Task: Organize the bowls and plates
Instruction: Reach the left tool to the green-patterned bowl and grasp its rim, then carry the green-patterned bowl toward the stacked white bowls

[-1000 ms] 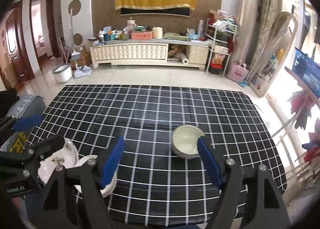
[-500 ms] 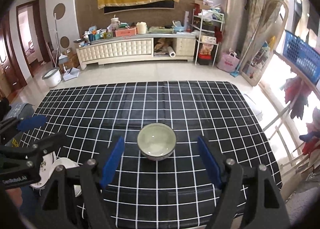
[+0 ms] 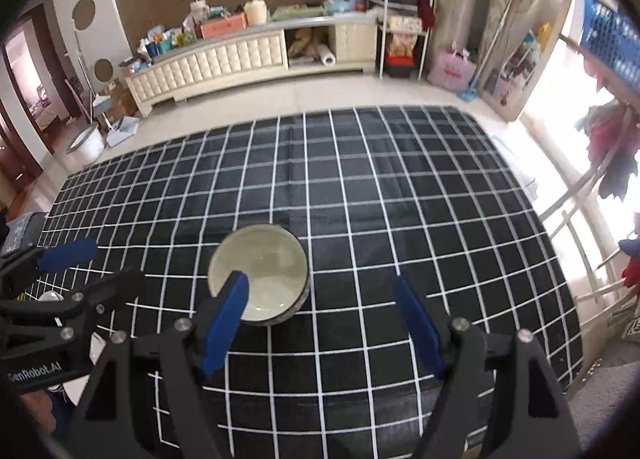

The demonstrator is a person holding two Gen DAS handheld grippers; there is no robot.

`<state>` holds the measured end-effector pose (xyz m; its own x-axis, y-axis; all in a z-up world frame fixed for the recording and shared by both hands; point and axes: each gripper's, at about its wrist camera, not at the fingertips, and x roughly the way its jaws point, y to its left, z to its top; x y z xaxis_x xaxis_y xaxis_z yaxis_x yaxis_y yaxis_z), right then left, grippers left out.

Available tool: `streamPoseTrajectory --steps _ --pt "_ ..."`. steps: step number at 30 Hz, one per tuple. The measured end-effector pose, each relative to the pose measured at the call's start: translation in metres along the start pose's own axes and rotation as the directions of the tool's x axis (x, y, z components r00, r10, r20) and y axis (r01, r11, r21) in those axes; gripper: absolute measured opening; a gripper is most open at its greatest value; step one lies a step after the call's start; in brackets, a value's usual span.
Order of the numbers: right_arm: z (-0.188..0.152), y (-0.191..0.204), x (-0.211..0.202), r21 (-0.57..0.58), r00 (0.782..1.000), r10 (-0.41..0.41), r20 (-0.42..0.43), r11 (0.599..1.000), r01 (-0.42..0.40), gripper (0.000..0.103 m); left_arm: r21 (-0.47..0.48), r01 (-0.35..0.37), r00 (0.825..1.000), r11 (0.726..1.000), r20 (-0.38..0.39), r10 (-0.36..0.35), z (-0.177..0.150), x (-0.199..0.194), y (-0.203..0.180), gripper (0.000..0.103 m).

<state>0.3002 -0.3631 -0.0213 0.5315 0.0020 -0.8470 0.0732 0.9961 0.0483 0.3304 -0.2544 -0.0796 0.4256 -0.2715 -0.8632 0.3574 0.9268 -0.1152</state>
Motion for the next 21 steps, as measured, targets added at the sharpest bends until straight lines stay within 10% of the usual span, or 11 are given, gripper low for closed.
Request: streamPoseTrajectory --steps 13,21 --pt "-0.010 -0.015 0.070 0.091 0.983 0.089 -0.158 0.993 -0.076 0.043 -0.084 0.006 0.985 0.996 -0.171 -0.020 0.008 0.074 0.008 0.041" --pt "-0.007 -0.005 0.085 0.072 0.979 0.099 -0.180 0.994 -0.087 0.040 -0.064 -0.014 0.974 0.998 -0.226 0.000 0.005 0.098 0.010 0.031"
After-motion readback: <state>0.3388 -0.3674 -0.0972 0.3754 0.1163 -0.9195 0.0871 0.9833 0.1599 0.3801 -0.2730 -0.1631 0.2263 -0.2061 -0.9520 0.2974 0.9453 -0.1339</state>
